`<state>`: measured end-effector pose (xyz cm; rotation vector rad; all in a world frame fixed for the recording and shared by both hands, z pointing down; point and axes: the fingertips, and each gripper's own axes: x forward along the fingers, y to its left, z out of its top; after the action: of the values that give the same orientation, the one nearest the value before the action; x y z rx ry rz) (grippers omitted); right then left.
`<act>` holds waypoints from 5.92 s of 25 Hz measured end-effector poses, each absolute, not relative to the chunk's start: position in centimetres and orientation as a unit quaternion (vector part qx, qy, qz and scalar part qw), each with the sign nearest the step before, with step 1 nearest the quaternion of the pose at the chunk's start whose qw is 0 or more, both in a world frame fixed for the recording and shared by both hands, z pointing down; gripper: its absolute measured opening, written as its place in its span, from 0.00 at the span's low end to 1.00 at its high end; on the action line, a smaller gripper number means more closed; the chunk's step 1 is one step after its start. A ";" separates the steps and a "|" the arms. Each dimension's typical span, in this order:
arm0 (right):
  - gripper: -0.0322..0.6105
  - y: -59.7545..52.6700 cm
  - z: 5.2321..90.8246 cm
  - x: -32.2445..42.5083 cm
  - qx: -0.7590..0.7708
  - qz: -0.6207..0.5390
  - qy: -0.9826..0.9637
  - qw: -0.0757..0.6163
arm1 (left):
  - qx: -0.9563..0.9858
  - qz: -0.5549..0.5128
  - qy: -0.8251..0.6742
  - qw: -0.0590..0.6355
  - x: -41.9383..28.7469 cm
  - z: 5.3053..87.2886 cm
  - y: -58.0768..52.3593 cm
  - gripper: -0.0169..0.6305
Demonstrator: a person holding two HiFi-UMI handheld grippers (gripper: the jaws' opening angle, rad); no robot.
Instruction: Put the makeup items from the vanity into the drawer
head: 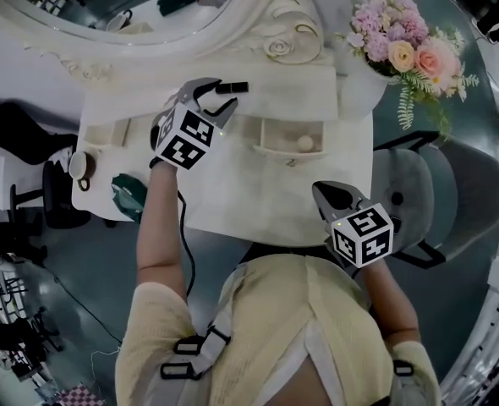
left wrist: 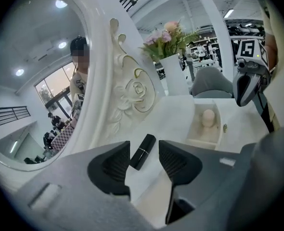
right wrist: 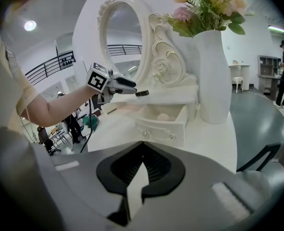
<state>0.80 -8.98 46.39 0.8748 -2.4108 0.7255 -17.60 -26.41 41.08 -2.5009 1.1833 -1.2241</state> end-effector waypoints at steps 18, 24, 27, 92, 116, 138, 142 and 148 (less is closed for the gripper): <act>0.05 -8.5 47.2 1.3 0.325 0.280 -0.871 0.241 | -0.853 -0.450 0.263 0.013 -16.1 44.4 -29.2 0.32; 0.05 -8.4 47.4 1.4 0.325 0.284 -0.870 0.241 | -0.866 -0.443 0.231 -0.023 -15.8 44.8 -28.5 0.23; 0.05 -8.4 47.4 1.4 0.323 0.285 -0.870 0.240 | -0.861 -0.452 0.233 -0.013 -15.8 44.9 -28.5 0.19; 0.05 -7.3 48.1 3.7 0.346 0.319 -0.855 0.220 | -0.682 -0.667 -0.041 0.299 -4.6 48.6 -17.8 0.19; 0.05 -7.4 48.3 5.7 0.370 0.338 -0.841 0.203 | -0.534 -0.644 -0.252 0.487 -4.0 51.7 -17.8 0.25; 0.05 -8.4 47.9 4.2 0.341 0.322 -0.857 0.213 | -0.700 -0.577 -0.075 0.414 -3.0 45.1 -16.9 0.29; 0.05 -8.6 47.8 3.8 0.336 0.320 -0.859 0.215 | -0.743 -0.551 -0.025 0.380 -2.8 44.2 -16.3 0.29; 0.05 -8.8 47.6 3.4 0.329 0.317 -0.862 0.217 | -0.814 -0.488 0.083 0.302 -3.6 42.1 -16.4 0.27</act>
<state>3.44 -8.76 47.64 0.9120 -2.3887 0.8792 -3.56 -16.37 42.08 -2.1590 0.2210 -1.2945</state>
